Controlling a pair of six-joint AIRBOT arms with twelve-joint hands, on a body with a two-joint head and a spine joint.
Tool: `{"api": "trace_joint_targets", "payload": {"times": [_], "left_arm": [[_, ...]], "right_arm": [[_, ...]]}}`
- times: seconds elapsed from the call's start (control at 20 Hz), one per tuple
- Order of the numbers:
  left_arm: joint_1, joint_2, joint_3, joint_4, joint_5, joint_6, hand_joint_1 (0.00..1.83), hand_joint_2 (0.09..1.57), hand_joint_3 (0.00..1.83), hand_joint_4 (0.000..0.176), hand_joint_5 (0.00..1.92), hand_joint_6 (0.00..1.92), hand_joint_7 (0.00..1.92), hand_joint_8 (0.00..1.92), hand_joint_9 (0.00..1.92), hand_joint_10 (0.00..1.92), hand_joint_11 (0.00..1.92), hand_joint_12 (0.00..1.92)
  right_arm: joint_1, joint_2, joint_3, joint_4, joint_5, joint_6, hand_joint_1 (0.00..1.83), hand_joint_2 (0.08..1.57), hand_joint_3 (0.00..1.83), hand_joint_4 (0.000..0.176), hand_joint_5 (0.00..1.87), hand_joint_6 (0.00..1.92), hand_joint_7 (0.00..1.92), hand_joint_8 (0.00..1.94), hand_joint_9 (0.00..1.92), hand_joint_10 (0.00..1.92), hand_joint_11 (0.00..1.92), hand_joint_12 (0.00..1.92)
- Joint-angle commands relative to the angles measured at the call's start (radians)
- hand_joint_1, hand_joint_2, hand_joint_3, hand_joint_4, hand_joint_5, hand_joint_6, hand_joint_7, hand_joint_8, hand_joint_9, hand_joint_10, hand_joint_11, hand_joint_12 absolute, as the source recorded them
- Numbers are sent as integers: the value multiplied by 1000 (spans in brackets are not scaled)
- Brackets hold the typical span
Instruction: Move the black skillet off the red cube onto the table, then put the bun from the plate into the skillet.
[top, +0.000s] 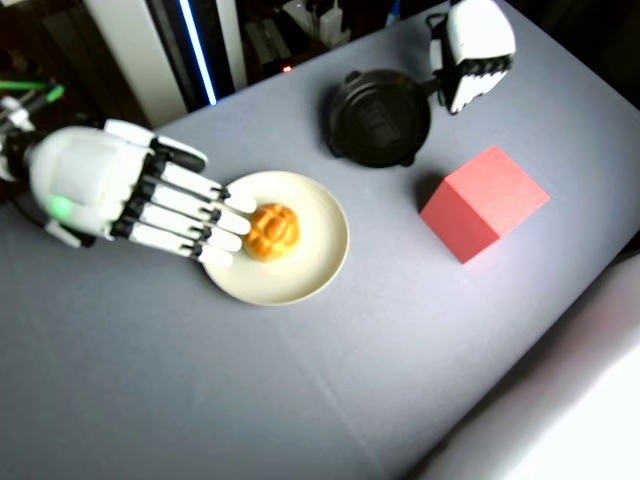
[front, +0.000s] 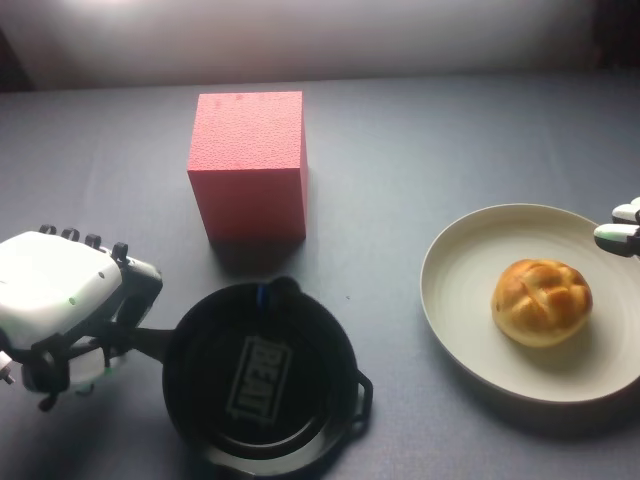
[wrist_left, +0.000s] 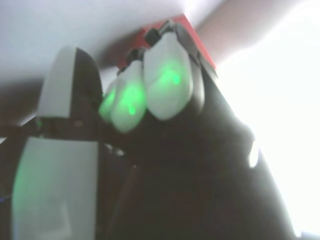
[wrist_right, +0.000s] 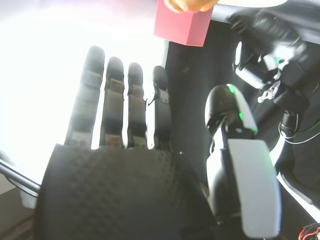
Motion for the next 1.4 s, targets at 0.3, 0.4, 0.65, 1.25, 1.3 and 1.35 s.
{"api": "trace_joint_targets", "payload": {"times": [0.3,0.4,0.65,1.25,1.3,1.35], "left_arm": [[22,49,-54,44,-187,5,793,1133,0,31,598,23,461,323,335,528,0,1325],[31,67,-73,58,-218,5,780,1135,0,45,537,1,485,46,378,174,0,1083],[47,111,-120,128,-299,-25,701,1190,1,23,514,3,529,8,509,47,0,1226],[60,124,-144,166,-376,-47,601,1151,0,44,555,2,580,1,563,14,40,1199],[61,123,-145,166,-377,-48,606,1147,0,29,564,2,595,4,575,15,38,1228],[63,123,-145,166,-378,-48,581,1156,4,19,555,1,597,3,579,15,42,1238]], "right_arm": [[51,7,30,-14,86,7,608,1230,0,5,428,0,334,0,321,0,344,31],[93,7,47,-54,23,7,628,1218,0,11,417,2,324,2,302,0,325,24],[209,5,101,-177,-189,7,729,1144,0,64,420,1,338,3,312,8,339,37],[409,-112,233,-360,-538,7,1241,1112,2,0,802,886,1070,663,808,34,154,905],[414,-113,232,-362,-531,7,1202,1149,0,9,853,1111,971,959,912,69,227,1181],[422,-113,228,-368,-517,7,1210,1202,0,0,923,933,816,1387,844,777,301,1535]]}}
